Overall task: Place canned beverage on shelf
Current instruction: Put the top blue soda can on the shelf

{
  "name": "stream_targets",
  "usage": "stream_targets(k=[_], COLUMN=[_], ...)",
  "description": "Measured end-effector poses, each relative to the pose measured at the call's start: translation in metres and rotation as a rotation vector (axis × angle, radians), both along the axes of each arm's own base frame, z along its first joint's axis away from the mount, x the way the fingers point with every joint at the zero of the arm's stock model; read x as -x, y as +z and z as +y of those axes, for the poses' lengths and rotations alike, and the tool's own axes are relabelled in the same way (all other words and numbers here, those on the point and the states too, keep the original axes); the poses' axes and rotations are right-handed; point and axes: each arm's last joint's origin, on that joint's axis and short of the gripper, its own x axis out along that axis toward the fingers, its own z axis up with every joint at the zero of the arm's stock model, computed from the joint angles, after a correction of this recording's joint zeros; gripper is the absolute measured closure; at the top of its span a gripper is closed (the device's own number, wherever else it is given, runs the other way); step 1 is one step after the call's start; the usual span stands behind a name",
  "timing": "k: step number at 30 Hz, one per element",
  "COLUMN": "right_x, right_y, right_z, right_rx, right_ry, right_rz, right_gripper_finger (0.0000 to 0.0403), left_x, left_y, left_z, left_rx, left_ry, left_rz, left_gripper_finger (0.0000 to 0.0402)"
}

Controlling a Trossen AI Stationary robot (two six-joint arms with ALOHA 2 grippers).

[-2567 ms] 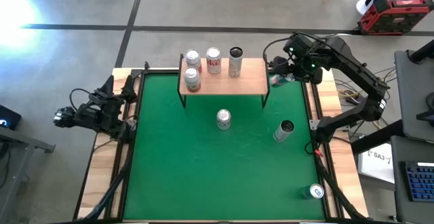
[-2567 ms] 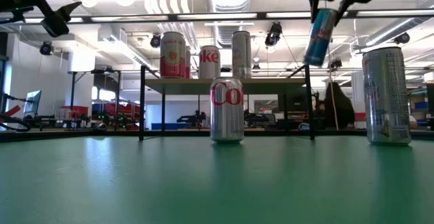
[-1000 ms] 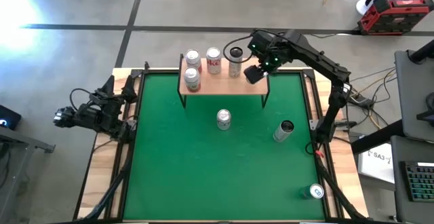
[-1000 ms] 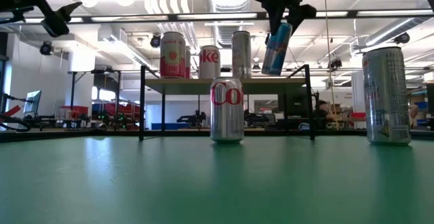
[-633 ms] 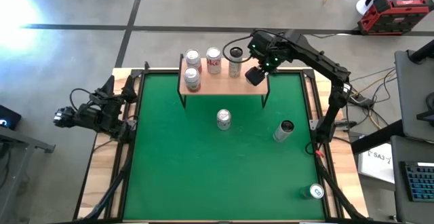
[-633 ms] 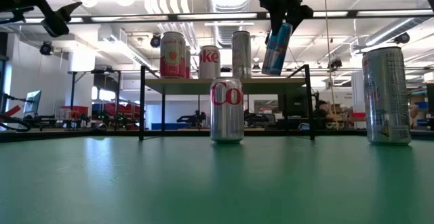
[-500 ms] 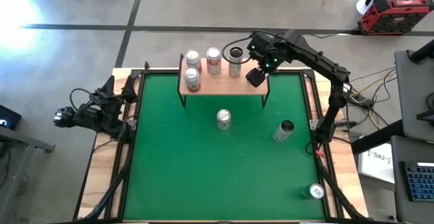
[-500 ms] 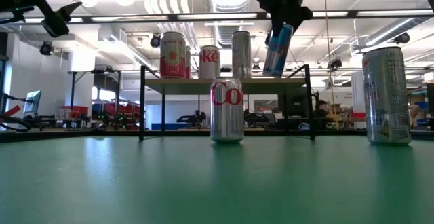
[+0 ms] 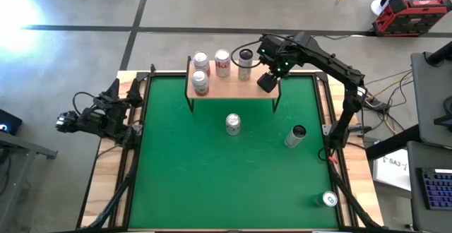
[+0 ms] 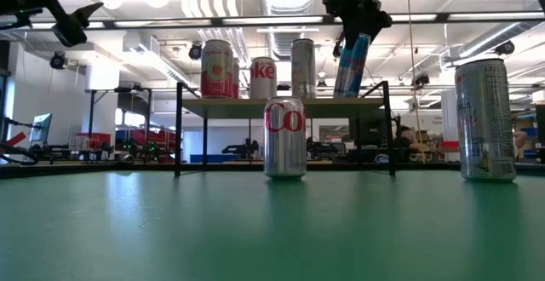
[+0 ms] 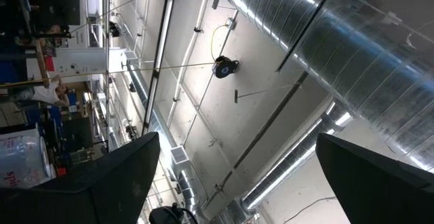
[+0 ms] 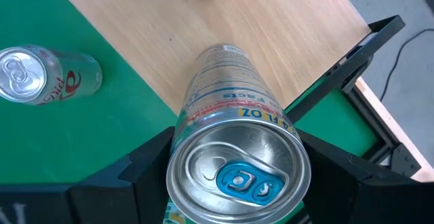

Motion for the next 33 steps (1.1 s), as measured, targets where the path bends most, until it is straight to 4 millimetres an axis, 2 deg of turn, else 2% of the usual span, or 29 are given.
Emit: stream_targets(k=[16, 33], right_x=[0.0006, -0.0037], right_y=[-0.0002, -0.0011], right_z=[-0.0006, -0.0031], right_rx=[0.022, 0.043], right_ry=[-0.007, 0.015], right_rz=[0.016, -0.001], right_gripper_finger=[0.0155, 0.0107], left_x=[-0.0003, -0.0004], left_y=[-0.0001, -0.0002], left_z=[-0.0001, -0.0001], left_rx=[-0.001, -0.001], left_ry=[0.000, 0.000], left_rz=[0.004, 0.005], left_gripper_finger=[0.0022, 0.0022])
